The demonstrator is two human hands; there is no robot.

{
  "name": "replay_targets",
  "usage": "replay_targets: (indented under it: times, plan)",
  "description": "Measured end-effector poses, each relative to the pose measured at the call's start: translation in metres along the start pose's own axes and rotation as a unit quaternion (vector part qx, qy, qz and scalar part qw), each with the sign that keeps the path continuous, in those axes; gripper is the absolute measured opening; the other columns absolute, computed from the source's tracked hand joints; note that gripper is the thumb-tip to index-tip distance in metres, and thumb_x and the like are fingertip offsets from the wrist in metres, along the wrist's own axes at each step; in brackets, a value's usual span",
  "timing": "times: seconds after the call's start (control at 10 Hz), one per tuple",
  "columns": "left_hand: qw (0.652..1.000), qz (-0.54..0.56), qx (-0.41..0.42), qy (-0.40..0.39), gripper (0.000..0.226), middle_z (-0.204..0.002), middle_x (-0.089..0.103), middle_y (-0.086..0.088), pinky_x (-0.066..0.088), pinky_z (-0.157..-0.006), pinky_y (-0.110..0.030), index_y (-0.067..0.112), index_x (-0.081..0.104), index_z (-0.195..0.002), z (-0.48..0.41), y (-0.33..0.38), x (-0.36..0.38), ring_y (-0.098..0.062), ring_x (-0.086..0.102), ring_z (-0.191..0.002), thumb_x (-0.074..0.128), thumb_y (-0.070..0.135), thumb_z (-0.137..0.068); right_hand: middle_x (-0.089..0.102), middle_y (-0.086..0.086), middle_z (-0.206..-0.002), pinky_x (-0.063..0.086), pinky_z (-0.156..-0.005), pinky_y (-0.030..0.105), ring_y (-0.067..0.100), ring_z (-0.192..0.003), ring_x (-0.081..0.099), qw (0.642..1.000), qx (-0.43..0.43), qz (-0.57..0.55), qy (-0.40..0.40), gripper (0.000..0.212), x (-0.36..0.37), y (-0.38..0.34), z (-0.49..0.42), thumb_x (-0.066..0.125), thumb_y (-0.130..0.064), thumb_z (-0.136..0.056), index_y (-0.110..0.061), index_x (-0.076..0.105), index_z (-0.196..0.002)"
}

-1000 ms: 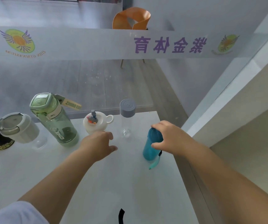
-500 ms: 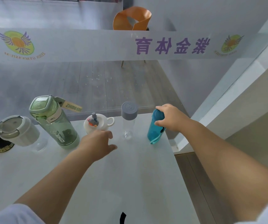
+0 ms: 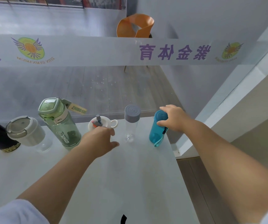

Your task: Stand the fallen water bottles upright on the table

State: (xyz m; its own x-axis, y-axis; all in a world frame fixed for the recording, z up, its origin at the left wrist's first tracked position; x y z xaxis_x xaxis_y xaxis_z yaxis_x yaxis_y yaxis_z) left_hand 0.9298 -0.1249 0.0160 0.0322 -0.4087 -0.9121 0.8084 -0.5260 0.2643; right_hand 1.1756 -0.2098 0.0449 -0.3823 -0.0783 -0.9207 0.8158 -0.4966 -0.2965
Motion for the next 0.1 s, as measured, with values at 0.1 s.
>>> replay_targets:
  times: [0.1]
  plan:
    - [0.999,0.01,0.008,0.041,0.045,-0.119,0.059,0.002,0.049,-0.092,-0.039,0.027,0.056,-0.117,0.0017,0.0023,-0.0171,-0.021,0.053,-0.113,0.061,0.052,-0.08,0.047,0.009,-0.138,0.045,-0.097,0.04,0.028,-0.121,0.048,0.999,-0.005,0.023,0.037,0.057,-0.0228,-0.0088,0.0075,0.059,-0.035,-0.086,-0.019,0.042,-0.138]
Point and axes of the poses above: each hand's wrist, its own z-axis away from the middle knuckle, its own x-axis out of the palm, y = z × x, the point moved 6 cm from there along -z, towards the middle knuckle
